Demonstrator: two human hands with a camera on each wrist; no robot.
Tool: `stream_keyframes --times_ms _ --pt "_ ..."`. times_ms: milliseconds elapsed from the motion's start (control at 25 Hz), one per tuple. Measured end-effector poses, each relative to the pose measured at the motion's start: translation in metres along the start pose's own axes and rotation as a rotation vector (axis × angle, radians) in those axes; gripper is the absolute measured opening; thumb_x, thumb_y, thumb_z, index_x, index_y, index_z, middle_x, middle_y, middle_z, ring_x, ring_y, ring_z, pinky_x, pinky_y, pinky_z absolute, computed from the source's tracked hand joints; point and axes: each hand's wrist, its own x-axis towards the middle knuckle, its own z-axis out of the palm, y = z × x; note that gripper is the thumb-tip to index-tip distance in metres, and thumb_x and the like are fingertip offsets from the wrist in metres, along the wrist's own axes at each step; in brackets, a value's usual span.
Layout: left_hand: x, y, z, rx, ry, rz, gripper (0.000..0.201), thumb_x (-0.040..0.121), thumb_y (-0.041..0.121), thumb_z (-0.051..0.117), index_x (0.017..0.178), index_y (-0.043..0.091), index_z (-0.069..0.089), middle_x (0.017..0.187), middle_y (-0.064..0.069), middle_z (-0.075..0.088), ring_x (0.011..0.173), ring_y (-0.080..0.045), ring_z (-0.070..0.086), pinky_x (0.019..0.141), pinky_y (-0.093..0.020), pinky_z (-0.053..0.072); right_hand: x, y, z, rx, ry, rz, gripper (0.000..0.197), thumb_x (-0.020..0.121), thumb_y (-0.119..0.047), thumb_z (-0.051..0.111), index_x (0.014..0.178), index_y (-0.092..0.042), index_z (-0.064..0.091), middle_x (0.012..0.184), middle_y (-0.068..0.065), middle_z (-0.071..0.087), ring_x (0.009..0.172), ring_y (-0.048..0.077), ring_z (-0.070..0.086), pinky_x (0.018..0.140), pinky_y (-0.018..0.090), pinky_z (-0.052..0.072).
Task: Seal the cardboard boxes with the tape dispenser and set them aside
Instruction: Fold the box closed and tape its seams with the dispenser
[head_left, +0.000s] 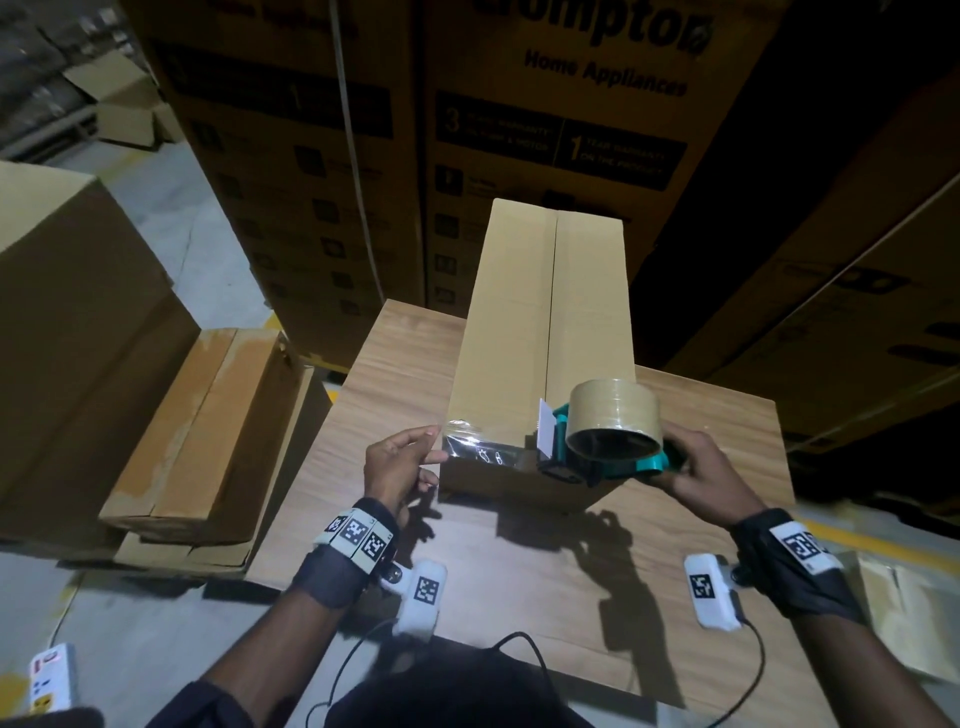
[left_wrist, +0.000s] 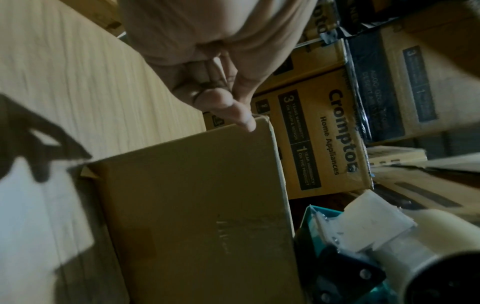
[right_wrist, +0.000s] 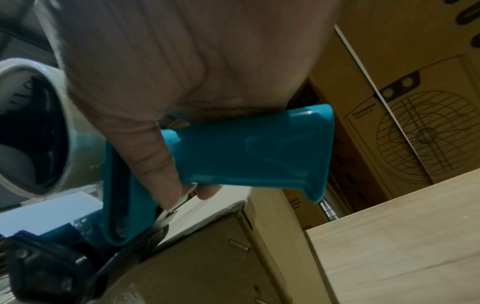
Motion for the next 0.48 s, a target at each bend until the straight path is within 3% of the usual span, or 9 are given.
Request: stream_keyframes --times_ms 160,240,320,400,480 --pt "0.004 -0.007 0.005 -0.089 -0.024 -0.080 0.019 0.093 0.012 0.072 0.112 0.009 0.073 0.073 -0.008 0.075 0.043 -0.007 0.048 0.036 -0.016 0.038 0.000 0.006 0.002 -0.012 0.005 0.022 0.080 0.080 0.002 0.078 0.112 -0.068 0.058 0.103 -0.020 0.070 0.093 0.010 0.064 0.080 0.052 0.054" --pt "0.003 -0.013 0.003 -0.045 -0.008 -0.098 0.023 0.090 0.020 0.078 0.109 0.008 0.073 0.062 -0.003 0.066 0.042 -0.008 0.045 0.036 -0.018 0.036 0.001 0.007 0.002 -0.032 0.010 0.030 0.080 0.081 0.001 0.078 0.112 -0.070 0.056 0.104 -0.023 0.070 0.094 0.008 0.064 0.080 0.052 0.053" --pt "-0.001 -0.021 -0.006 0.061 0.039 -0.117 0.038 0.084 0.036 0.084 0.106 0.009 0.070 0.061 -0.003 0.061 0.045 -0.012 0.047 0.037 -0.020 0.036 0.001 0.006 0.002 -0.043 0.006 0.017 0.082 0.081 -0.001 0.079 0.113 -0.072 0.054 0.104 -0.026 0.069 0.093 0.006 0.062 0.078 0.049 0.053" --pt "-0.005 -0.027 -0.015 0.153 0.123 -0.048 0.048 0.082 0.038 0.085 0.119 0.015 0.064 0.083 -0.007 0.069 0.065 -0.017 0.061 0.046 -0.023 0.048 0.001 0.007 0.002 -0.048 0.015 0.012 0.081 0.081 -0.002 0.079 0.114 -0.072 0.054 0.104 -0.026 0.068 0.093 0.006 0.063 0.079 0.051 0.053" --pt "-0.010 -0.029 -0.021 0.240 0.166 0.207 0.052 0.087 0.029 0.081 0.134 0.027 0.059 0.114 -0.004 0.069 0.096 -0.018 0.067 0.070 -0.031 0.059 0.001 0.010 0.003 -0.059 0.023 0.023 0.080 0.080 -0.003 0.080 0.113 -0.071 0.054 0.104 -0.026 0.068 0.092 0.006 0.062 0.079 0.052 0.053"
